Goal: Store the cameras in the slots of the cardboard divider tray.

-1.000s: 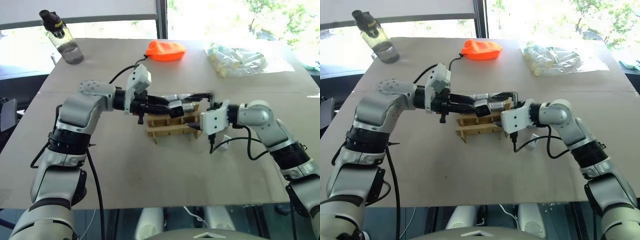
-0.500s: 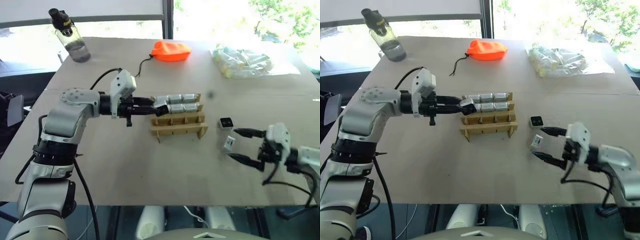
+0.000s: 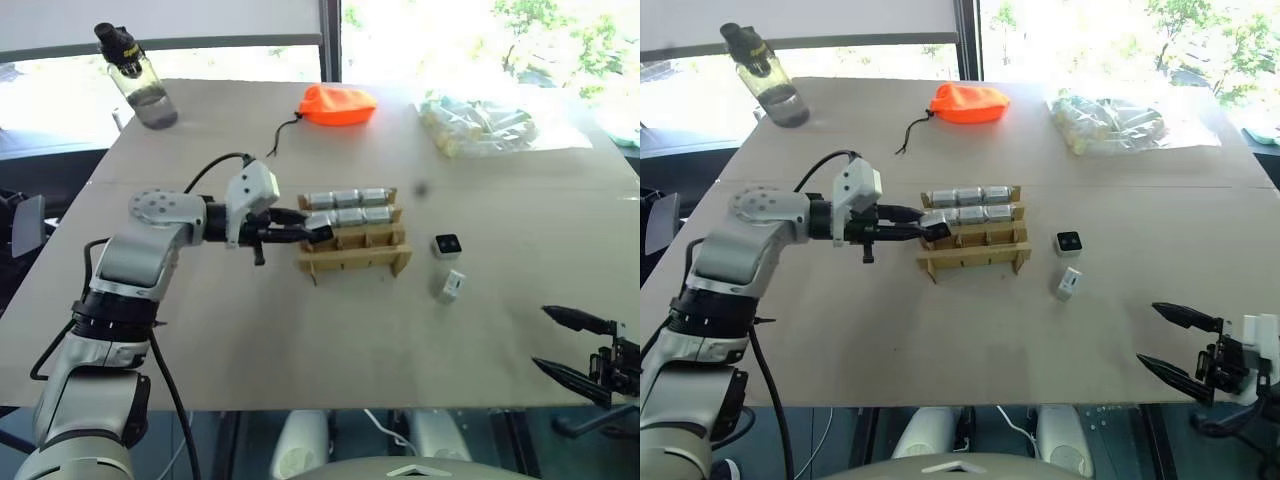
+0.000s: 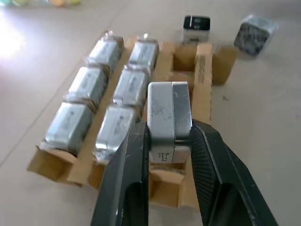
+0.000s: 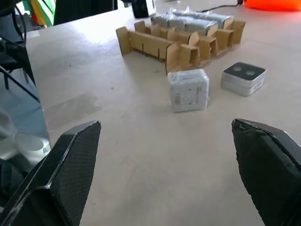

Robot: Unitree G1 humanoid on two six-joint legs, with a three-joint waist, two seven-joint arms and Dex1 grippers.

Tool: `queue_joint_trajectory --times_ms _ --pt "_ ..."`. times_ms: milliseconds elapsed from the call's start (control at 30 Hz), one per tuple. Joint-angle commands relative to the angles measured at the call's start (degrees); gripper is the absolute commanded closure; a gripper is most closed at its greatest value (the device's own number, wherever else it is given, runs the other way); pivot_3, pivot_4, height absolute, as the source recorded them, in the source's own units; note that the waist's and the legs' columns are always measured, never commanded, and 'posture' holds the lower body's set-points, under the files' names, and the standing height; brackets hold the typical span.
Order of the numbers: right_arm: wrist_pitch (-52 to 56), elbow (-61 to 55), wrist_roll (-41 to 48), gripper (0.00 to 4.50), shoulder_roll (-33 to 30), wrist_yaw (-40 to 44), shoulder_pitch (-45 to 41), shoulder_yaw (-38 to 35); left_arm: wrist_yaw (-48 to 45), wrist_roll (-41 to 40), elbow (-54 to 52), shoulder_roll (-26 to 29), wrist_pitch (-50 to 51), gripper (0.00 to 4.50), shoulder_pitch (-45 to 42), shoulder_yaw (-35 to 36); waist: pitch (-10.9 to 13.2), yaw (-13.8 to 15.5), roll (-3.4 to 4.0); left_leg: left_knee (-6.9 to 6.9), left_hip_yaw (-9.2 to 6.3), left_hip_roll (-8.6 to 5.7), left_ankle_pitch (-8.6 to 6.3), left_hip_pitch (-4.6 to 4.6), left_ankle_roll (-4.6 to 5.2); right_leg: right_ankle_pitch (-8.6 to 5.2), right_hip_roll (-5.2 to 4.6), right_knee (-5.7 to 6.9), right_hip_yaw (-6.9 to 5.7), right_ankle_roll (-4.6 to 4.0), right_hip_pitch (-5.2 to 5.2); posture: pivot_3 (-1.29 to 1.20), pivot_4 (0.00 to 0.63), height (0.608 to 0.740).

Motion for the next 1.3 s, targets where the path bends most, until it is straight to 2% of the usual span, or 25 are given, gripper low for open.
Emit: queue_joint_trajectory --times_ms 33,400,767,1033,1067,1100,1233,1267,1300 --pt "-1.4 -0.5 1.1 0.09 -0.2 1.4 -0.6 -1.8 -1.0 0.5 -1.0 0.2 -2.5 3.85 0.0 0.3 0.0 0.1 0.00 0.01 0.00 -0.01 0.00 0.00 0.00 0.00 -0.01 0.00 0.00 0.00 0.00 0.00 0.150 0.726" --pt "-1.1 -2.2 0.5 0.09 0.2 -0.6 -0.9 -1.4 -5.0 2.0 3.6 -2.2 -8.8 3.85 -1.2 -2.1 0.0 0.1 0.00 0.02 -0.02 -0.05 0.00 -0.01 0.00 0.00 -0.06 0.00 -0.05 0.00 0.01 0.00 0.150 0.726" --pt "0.2 -6.1 0.8 0.09 1.0 -3.6 1.3 -1.4 -10.4 11.1 21.8 -3.8 -22.6 3.85 -9.2 -7.4 0.0 0.1 0.00 0.02 0.03 -0.10 0.00 -0.01 0.01 0.00 -0.04 0.00 -0.07 0.01 0.01 0.00 0.150 0.726" --pt "-0.1 -7.2 0.8 0.09 1.8 -4.4 1.9 -1.3 -14.5 11.0 25.6 -5.3 -21.1 3.85 -12.5 -7.7 0.0 -0.1 0.00 0.02 0.03 -0.07 0.00 0.02 0.01 0.00 0.04 0.04 -0.06 0.00 0.00 0.00 0.150 0.726" --pt "-0.2 -7.1 0.7 0.00 1.8 -4.4 1.9 -1.3 -14.8 10.5 25.3 -5.4 -20.1 2.79 -12.6 -7.4 0.0 0.0 0.00 0.02 0.02 -0.07 0.00 0.02 0.01 0.00 0.04 0.04 -0.06 0.00 0.00 0.00 0.150 0.726" --pt "-0.3 -6.9 0.7 0.00 1.9 -4.3 2.0 -1.4 -15.1 10.2 24.8 -5.5 -19.4 2.50 -12.7 -7.1 0.0 0.0 0.00 0.02 0.03 -0.06 -0.01 0.02 0.01 0.00 0.03 0.04 -0.06 0.00 0.00 0.00 0.150 0.726" --pt "-0.5 -6.4 0.4 0.00 1.7 -4.3 1.9 -1.5 -13.3 9.3 23.4 -6.2 -18.4 0.45 -12.7 -5.3 0.0 0.0 0.00 0.03 0.01 -0.06 -0.01 -0.03 0.02 0.00 -0.01 0.00 -0.07 0.01 -0.01 0.00 0.150 0.726" --pt "-0.5 -6.3 0.3 0.00 1.7 -4.3 1.9 -1.5 -13.5 9.1 22.9 -6.1 -18.0 0.06 -12.6 -5.0 0.0 0.1 0.00 0.03 0.01 -0.07 -0.01 -0.03 0.02 0.00 -0.03 0.00 -0.07 0.01 0.00 0.00 0.150 0.726" --pt "-0.6 -6.2 0.2 0.00 1.7 -4.3 1.9 -1.5 -13.9 8.8 22.1 -5.9 -18.0 0.06 -12.2 -4.7 0.0 0.1 0.00 0.04 -0.01 -0.07 -0.01 -0.05 0.02 0.00 -0.04 0.00 -0.08 0.01 0.00 0.00 0.150 0.726"
